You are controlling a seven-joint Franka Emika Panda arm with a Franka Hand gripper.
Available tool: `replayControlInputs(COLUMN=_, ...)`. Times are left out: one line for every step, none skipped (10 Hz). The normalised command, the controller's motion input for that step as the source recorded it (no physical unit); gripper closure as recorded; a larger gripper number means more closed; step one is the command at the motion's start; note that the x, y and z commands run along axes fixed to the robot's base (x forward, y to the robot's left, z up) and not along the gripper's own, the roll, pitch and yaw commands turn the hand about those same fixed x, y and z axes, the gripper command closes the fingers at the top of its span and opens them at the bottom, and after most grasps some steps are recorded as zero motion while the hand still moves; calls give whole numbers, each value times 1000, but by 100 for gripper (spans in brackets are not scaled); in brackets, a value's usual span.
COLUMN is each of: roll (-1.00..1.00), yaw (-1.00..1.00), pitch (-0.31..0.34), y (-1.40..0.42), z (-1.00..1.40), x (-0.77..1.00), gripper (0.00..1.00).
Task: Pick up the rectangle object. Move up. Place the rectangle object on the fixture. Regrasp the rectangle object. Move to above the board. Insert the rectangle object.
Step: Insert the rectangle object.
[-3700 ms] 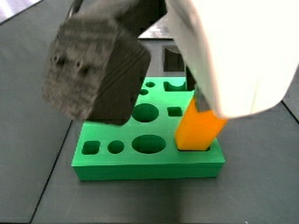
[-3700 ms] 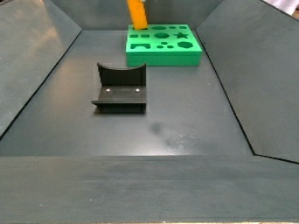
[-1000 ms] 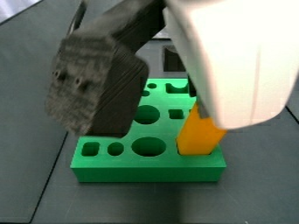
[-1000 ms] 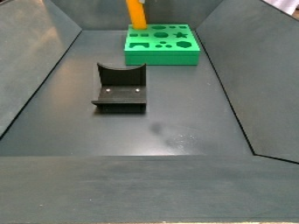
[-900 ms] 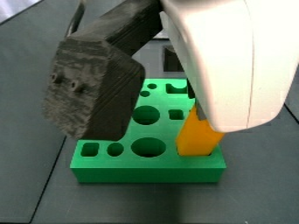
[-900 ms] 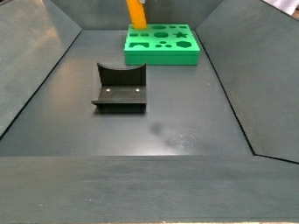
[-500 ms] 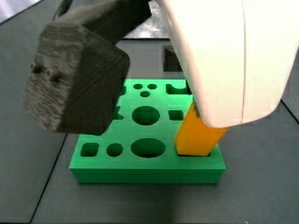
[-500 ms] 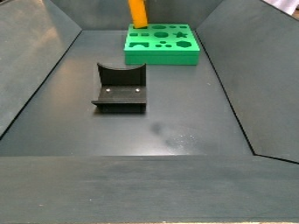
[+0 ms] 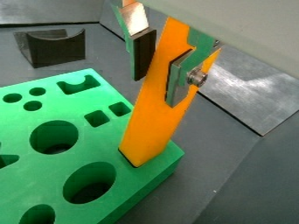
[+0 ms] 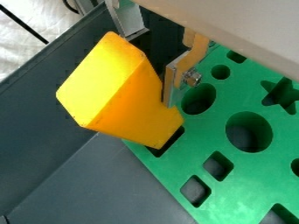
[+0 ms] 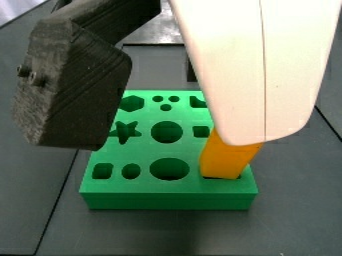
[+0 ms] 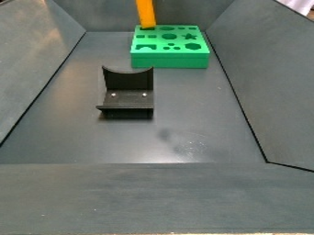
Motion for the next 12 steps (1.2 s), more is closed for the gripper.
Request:
replayControlInputs(roll=0, yaw=-157, pitch=-500, y=-11, z=106, x=31, gripper=100)
replayControlInputs(roll=0, yaw=-154, pitch=-500, y=0, z=111, x=29, gripper=100)
replayControlInputs(roll=34, yaw=-234, pitch=-466, y=-117, z=6, x=-331, gripper=100)
replayControlInputs(roll=70, yaw=3, pitch=-139, y=-54, z=-31, x=-74, gripper=100)
replayControlInputs(roll=117, yaw=9, pitch=-437, y=-143, z=-303, x=20, gripper=100)
replayControlInputs(roll=40, yaw=0, pitch=-500, y=-214, z=0, x=311, gripper=100)
replayControlInputs(roll=39, yaw=34, pitch=-500, y=-151, z=0, x=417, gripper=100)
replayControlInputs(roll=64, yaw=31, pitch=-500, y=-89, z=0, x=437, gripper=100)
replayControlInputs(roll=89, yaw=57, pitch=-500, y=-20, z=0, x=369, gripper=100)
replayControlInputs(roll=89, yaw=89, pitch=-500, y=9, z=0, x=209, gripper=100)
replayControlInputs(roll=-227, yaw=171, pitch=-500, y=397, z=14, x=-37, gripper=100)
replayControlInputs(roll=-251, yaw=154, pitch=-500, y=429, z=3, x=-54, gripper=100)
